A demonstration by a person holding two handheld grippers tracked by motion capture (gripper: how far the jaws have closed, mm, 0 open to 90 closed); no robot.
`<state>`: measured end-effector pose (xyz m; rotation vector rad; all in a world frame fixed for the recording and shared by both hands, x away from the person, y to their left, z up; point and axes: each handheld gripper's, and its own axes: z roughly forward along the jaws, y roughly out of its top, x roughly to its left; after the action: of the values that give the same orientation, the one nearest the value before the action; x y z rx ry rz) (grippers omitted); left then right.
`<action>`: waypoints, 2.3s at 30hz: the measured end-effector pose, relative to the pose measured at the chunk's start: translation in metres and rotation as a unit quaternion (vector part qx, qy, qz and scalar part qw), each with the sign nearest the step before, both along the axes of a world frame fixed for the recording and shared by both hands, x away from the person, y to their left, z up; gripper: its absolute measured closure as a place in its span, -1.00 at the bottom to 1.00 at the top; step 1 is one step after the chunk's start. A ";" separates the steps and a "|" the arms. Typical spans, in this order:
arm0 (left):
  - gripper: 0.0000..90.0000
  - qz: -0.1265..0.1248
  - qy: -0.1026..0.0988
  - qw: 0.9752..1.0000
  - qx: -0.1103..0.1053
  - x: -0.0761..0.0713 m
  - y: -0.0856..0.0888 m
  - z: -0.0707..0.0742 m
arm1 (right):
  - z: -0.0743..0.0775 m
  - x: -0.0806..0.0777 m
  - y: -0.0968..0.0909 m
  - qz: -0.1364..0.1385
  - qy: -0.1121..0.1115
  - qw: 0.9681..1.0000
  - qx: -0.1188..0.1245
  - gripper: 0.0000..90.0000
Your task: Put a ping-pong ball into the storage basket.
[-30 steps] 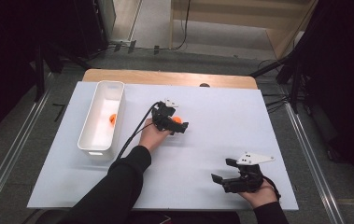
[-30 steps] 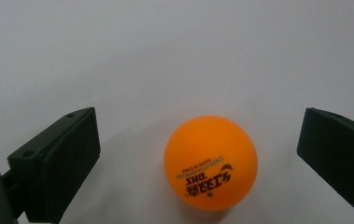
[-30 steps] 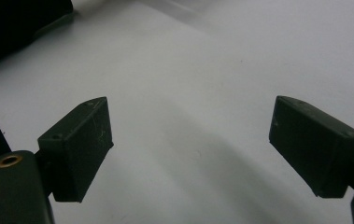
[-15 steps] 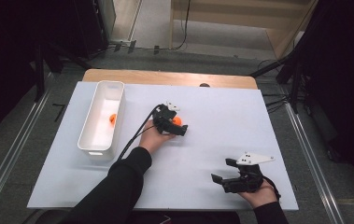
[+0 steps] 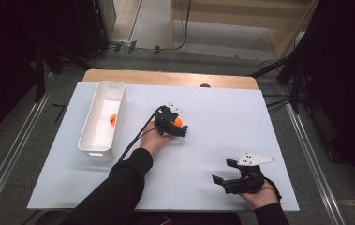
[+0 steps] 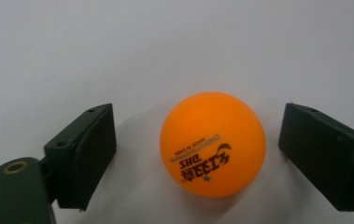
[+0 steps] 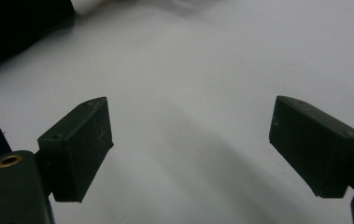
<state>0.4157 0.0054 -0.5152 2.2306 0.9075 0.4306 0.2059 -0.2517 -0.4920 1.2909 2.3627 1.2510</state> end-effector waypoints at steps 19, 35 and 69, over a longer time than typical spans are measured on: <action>-0.17 0.009 -0.009 1.000 -0.014 -0.005 0.004 0.001 | 0.000 0.000 0.000 0.001 0.000 1.000 -0.001 -0.74; 0.09 0.007 -0.010 1.000 -0.019 -0.007 0.004 0.002 | 0.000 0.001 0.000 0.001 -0.001 1.000 -0.001 -0.74; 0.13 -0.007 0.001 1.000 -0.024 -0.009 0.003 0.018 | 0.000 0.001 0.000 0.001 0.001 1.000 -0.001 -0.74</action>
<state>0.4064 0.0082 -0.4973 2.1915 0.8942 0.3970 0.2066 -0.2514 -0.4921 1.2900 2.3677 1.2472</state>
